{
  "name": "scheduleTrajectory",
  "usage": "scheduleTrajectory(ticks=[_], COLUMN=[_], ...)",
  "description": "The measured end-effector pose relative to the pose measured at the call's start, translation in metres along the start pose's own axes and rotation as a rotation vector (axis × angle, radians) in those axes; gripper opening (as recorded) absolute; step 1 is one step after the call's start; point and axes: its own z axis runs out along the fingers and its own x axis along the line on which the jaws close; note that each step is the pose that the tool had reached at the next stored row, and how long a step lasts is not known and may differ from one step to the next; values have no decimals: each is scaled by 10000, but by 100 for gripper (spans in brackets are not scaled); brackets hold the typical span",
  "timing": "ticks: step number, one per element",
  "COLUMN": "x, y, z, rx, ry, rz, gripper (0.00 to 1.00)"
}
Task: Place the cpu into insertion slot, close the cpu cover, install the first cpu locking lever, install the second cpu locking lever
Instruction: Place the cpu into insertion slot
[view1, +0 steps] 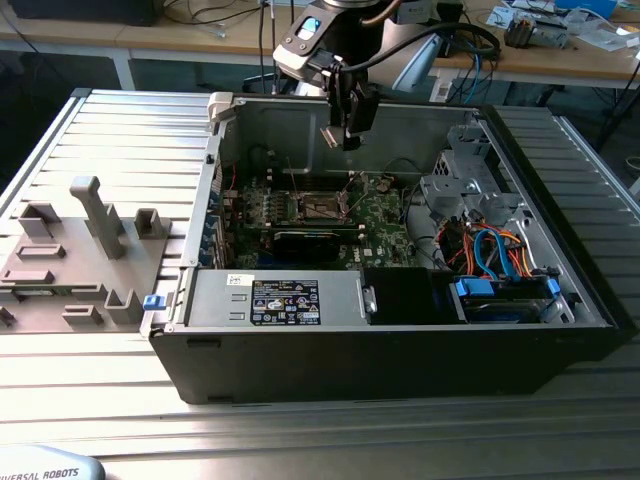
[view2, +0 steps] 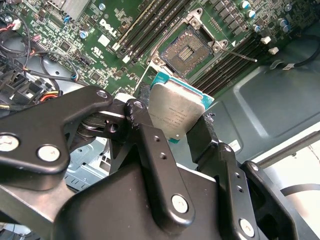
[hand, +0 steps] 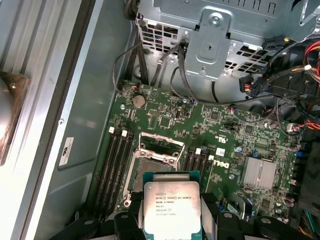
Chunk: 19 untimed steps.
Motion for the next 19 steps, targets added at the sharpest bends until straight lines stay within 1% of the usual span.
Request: scheduleTrajectory(ticks=[19], x=[0], y=[0], z=[1], rx=[0], ry=[-8], rz=[101], gripper=[54])
